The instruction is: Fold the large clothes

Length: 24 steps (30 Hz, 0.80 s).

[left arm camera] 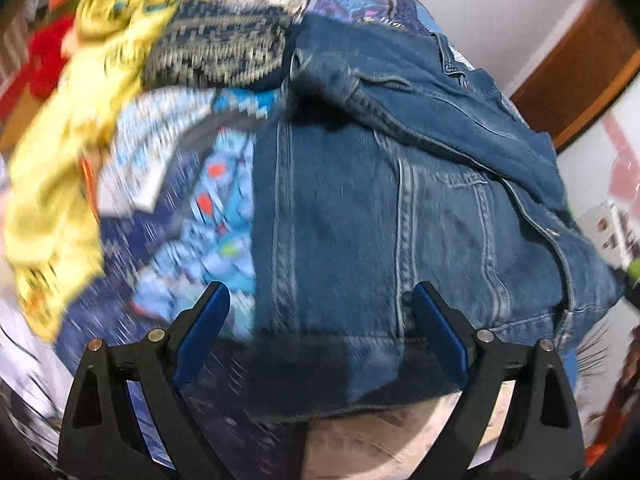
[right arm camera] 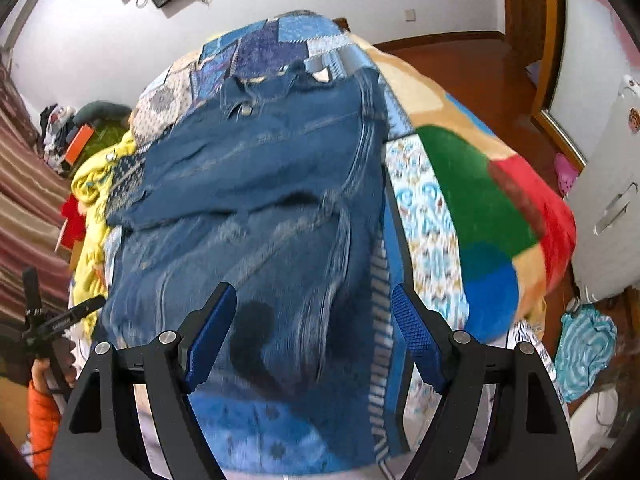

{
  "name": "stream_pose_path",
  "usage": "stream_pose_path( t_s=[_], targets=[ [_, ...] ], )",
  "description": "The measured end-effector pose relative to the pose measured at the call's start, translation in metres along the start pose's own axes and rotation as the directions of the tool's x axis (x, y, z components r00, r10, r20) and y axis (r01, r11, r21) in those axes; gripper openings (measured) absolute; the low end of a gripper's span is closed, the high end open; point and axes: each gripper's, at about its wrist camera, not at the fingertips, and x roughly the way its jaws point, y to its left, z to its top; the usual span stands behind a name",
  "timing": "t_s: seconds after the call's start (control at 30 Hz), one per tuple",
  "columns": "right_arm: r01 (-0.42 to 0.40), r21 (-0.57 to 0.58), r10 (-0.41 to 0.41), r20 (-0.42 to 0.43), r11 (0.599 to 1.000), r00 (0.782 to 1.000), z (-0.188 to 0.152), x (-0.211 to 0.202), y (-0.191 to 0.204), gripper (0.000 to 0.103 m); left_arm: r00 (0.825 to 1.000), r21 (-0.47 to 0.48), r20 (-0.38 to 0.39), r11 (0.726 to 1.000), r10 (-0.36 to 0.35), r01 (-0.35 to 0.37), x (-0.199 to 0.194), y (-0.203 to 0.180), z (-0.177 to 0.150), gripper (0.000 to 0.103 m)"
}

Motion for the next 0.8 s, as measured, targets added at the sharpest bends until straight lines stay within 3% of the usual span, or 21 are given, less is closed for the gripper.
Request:
stream_pose_path(
  t_s=[0.2,0.4,0.47,0.6,0.73,0.8],
  targets=[
    [-0.042,-0.018,0.042,-0.016,0.999,0.999,-0.013,0.001,0.008,0.078,0.994,-0.168,-0.005,0.98,-0.109,0.107,0.006,0.015,-0.012,0.093],
    [-0.088,-0.013,0.088,-0.026,0.996,0.996,-0.019,0.014,0.006,0.078,0.995,-0.118,0.011,0.988,-0.096,0.096,-0.003,0.0,-0.019,0.091],
    [-0.141,-0.015,0.14,-0.021,0.99,0.99,-0.019,0.017,0.006,0.078,0.995,-0.096,0.019,0.991,-0.096,0.098,-0.008,-0.004,-0.02,0.084],
    [-0.179,-0.035,0.178,-0.012,0.983,0.984,-0.02,0.023,0.011,0.073,0.993,-0.073,0.041,0.991,-0.11,0.112,-0.019,-0.009,-0.02,0.059],
    [-0.174,-0.064,0.174,-0.003,0.983,0.985,-0.018,0.023,0.015,0.058,0.996,-0.011,0.073,0.998,-0.055,0.056,-0.029,-0.016,-0.018,0.027],
    [-0.179,-0.076,0.18,-0.001,0.981,0.984,-0.017,0.021,0.016,0.043,0.994,0.003,0.094,0.999,-0.052,0.052,-0.034,-0.017,-0.014,0.024]
  ],
)
